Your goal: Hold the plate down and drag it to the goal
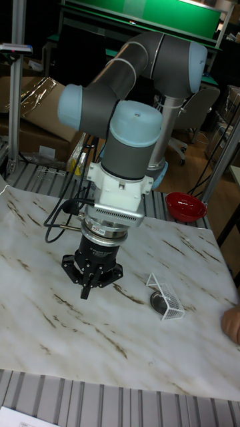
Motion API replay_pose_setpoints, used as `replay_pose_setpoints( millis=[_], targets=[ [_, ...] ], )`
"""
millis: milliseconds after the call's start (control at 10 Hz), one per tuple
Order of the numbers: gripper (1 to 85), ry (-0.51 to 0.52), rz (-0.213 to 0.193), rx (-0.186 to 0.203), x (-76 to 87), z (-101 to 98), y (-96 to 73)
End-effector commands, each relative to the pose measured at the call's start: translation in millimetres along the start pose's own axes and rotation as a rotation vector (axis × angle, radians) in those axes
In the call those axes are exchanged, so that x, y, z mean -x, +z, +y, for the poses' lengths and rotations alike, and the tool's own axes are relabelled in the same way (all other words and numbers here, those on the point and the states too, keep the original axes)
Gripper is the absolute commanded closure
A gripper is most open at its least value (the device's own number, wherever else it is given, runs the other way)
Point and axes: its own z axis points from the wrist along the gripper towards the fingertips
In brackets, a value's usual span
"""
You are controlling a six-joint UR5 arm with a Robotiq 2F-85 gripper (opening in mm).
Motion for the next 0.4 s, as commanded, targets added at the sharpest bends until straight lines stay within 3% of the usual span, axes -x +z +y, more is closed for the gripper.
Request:
replay_pose_setpoints(
  millis=[0, 300],
  targets=[
    [84.3, -0.007, -0.008, 0.046, 0.4, 2.1, 7.2],
    [84.3, -0.017, -0.005, 0.034, 0.0, -2.4, 8.5]
  ],
)
